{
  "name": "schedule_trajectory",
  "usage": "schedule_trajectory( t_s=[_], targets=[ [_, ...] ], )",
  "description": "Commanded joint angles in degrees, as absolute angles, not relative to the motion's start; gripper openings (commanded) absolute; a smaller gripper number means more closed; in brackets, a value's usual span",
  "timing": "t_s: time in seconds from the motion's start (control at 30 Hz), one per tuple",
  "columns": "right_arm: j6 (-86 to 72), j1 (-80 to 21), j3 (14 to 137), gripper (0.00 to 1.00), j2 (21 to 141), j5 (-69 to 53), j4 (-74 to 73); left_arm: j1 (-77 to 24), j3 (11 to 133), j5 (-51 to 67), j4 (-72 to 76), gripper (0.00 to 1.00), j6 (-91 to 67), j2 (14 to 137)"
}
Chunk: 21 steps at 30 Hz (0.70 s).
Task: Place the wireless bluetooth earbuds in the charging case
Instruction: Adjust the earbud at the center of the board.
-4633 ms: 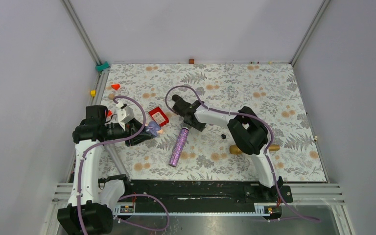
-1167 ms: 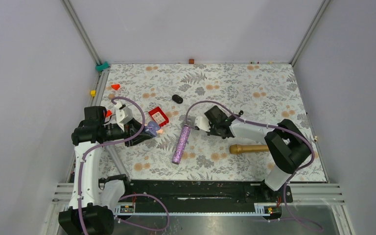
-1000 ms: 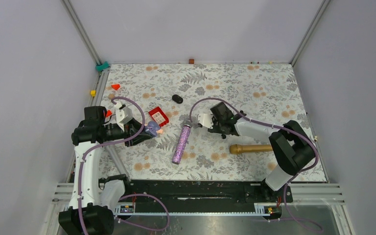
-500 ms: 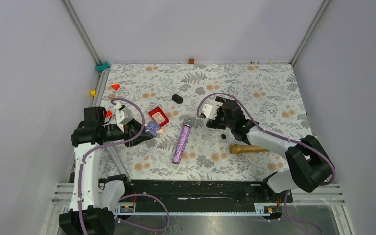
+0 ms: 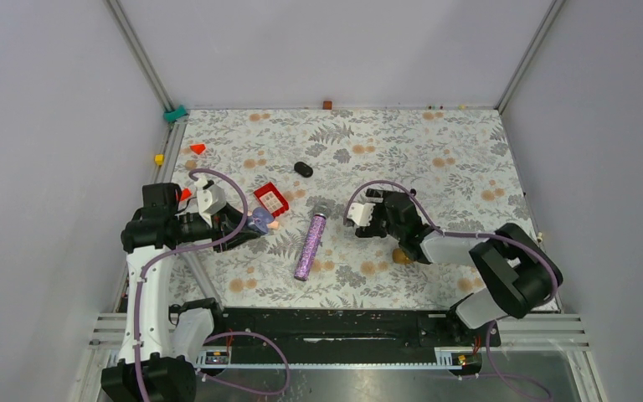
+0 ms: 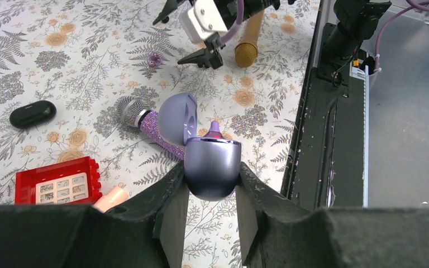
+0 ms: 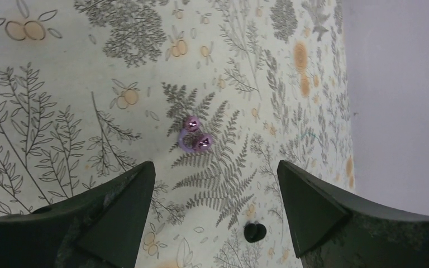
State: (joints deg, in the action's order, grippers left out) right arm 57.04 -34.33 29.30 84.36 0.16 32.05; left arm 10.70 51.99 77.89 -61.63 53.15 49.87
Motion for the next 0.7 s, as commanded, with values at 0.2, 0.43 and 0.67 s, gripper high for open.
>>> schedule_trajectory(
  t_s=[0.2,0.43,0.67],
  targets=[
    [65.1,-32.2,30.5,0.72,93.3,-5.3,42.4,11.3,52.6,81.1,-60.7,0.00,54.4,48.9],
    [66.5,-30.6,32.1,0.63,94.7,-6.7,39.3,11.3,52.6,81.2,-60.6,0.00,54.4,48.5],
    [70.1,-29.2,30.7,0.67,94.6,-8.6,37.8,11.3,52.4,81.5,-60.6,0.00,54.6,48.8]
  ],
)
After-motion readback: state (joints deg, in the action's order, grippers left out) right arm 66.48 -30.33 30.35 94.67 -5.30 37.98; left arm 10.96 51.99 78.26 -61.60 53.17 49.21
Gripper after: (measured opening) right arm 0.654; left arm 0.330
